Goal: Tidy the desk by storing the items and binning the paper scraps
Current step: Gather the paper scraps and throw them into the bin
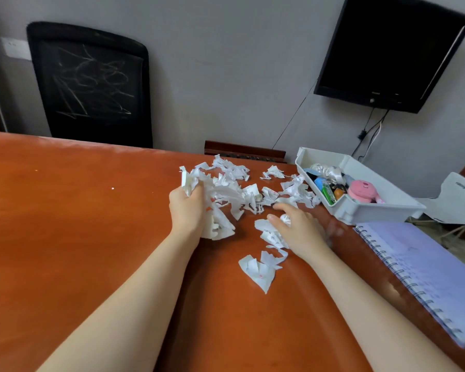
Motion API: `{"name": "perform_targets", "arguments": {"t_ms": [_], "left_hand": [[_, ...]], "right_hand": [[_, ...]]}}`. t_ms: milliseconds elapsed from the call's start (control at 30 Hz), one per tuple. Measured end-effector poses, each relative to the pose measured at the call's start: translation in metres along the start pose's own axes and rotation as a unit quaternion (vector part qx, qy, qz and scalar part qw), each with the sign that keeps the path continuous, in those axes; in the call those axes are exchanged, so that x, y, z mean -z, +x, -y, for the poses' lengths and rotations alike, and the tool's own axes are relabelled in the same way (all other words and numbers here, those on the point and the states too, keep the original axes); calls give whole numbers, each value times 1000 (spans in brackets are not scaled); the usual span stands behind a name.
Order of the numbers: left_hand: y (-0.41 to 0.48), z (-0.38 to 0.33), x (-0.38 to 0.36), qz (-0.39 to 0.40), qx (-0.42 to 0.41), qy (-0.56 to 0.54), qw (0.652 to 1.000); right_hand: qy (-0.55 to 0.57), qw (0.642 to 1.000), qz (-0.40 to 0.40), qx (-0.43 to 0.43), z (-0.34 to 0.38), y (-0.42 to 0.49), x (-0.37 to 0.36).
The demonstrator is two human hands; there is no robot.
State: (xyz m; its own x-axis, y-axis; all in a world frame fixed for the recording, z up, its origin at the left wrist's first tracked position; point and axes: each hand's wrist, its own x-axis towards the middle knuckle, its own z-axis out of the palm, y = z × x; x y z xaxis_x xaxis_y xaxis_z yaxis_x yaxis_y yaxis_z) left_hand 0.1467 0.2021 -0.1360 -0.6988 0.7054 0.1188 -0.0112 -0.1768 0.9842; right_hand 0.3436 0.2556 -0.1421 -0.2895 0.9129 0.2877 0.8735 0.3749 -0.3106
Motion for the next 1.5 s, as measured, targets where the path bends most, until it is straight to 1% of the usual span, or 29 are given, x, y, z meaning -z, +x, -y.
{"name": "perform_targets", "arguments": {"t_ms": [100, 200, 300, 400, 500, 600, 700, 800, 967, 1067, 1200, 1367, 1500], "left_hand": [[-2, -1, 2, 16, 8, -2, 1000], [-5, -1, 7, 17, 16, -18, 1000], [-12, -1, 16, 15, 18, -25, 999], [-17, -3, 29, 15, 19, -24, 999], [-21, -9, 44, 2, 39, -28, 999], [-27, -13, 57, -14, 52, -21, 998], [-35, -19, 67, -20, 56, -14, 998], [-46, -24, 80, -19, 49, 20, 998], [-62, -45, 103, -3, 34, 44, 998], [-67, -61, 117, 2, 10, 67, 998], [-72, -81, 141, 20, -13, 69, 997], [-72, -107, 185, 3, -42, 80, 996], [-72, -129, 236, -47, -64, 95, 992]], "right_hand": [[-39, 999, 0, 15, 4, 0, -2], [-46, 999, 4, 16, 2, 0, -2], [-30, 999, -5, 20, -2, 2, -1], [29, 999, -30, 25, -4, 1, 1], [97, 991, -83, 31, 0, -3, 5], [142, 980, -128, 54, 9, -10, 13], [170, 972, -146, 71, 17, -19, 22], [219, 961, -148, 81, 29, -29, 29], [291, 946, -117, 76, 58, -46, 31], [315, 944, -67, 76, 82, -55, 34], [342, 935, -13, 88, 122, -69, 43], [394, 912, 26, 113, 188, -76, 51], [415, 893, 53, 165, 252, -87, 51]]}}
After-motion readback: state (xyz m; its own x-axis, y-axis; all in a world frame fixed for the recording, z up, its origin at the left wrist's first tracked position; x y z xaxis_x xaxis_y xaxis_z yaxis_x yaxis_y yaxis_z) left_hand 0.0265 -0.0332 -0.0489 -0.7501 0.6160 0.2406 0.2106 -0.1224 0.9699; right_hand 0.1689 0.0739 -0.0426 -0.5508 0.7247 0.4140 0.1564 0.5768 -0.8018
